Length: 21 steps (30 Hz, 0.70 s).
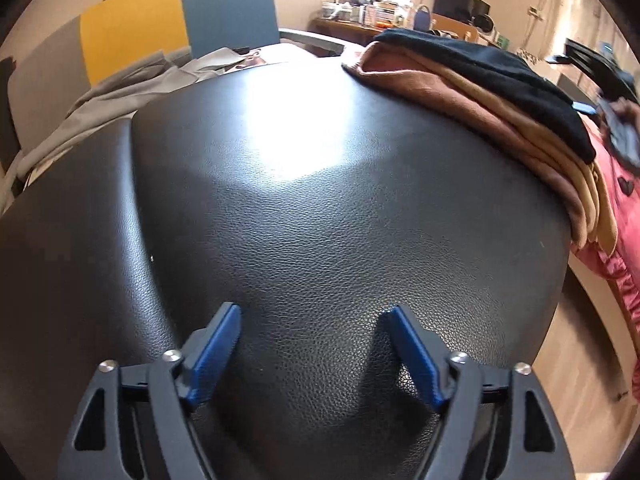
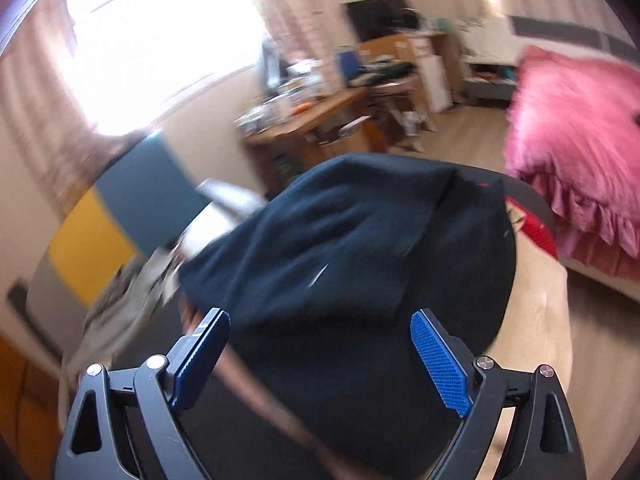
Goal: Fold clothes
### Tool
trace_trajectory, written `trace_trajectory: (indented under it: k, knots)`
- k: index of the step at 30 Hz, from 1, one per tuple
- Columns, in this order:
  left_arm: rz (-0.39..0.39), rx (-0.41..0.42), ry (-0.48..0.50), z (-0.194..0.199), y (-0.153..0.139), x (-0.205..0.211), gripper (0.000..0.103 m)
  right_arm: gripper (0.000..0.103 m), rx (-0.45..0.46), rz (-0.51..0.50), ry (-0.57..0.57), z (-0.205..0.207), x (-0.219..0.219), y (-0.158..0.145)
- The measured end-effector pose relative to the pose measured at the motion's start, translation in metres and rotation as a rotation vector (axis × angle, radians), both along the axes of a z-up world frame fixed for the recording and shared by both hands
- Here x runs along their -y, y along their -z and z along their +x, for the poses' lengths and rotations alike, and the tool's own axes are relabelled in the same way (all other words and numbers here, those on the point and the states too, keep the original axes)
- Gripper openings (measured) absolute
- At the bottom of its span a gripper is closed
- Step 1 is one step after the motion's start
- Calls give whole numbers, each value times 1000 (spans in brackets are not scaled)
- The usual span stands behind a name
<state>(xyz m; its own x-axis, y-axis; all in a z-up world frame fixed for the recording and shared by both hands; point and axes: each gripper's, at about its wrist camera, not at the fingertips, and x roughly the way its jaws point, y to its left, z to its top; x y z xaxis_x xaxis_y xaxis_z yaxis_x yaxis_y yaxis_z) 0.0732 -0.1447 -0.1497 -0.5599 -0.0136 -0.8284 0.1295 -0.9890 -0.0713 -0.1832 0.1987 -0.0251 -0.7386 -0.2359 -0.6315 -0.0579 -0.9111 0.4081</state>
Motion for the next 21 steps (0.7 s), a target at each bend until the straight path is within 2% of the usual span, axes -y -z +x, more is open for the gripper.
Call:
trace_trajectory:
  k: [4, 7, 9, 10, 12, 14, 16, 19, 21]
  knots:
    - [13, -7, 17, -17, 4, -5, 91, 93, 68, -74, 86, -45, -16, 17]
    - [1, -4, 39, -26, 7, -10, 98, 92, 84, -61, 78, -65, -12, 25]
    - [14, 10, 47, -34, 9, -11, 103, 69, 102, 10, 71, -75, -5, 26]
    - [3, 20, 34, -35, 9, -13, 103, 51, 113, 43, 67, -78, 0, 25]
    - [-2, 20, 28, -36, 9, -13, 103, 40, 96, 77, 48, -78, 3, 18]
    - [3, 18, 23, -37, 9, -12, 103, 24, 56, 101, 15, -74, 8, 9]
    - [10, 26, 14, -39, 9, -12, 103, 19, 27, 61, -31, -62, 11, 6]
    - [25, 47, -3, -37, 6, -8, 102, 10, -15, -77, -183, -31, 34, 4]
    - [93, 45, -36, -35, 2, 2, 101, 10, -20, -164, -326, -2, 64, 10]
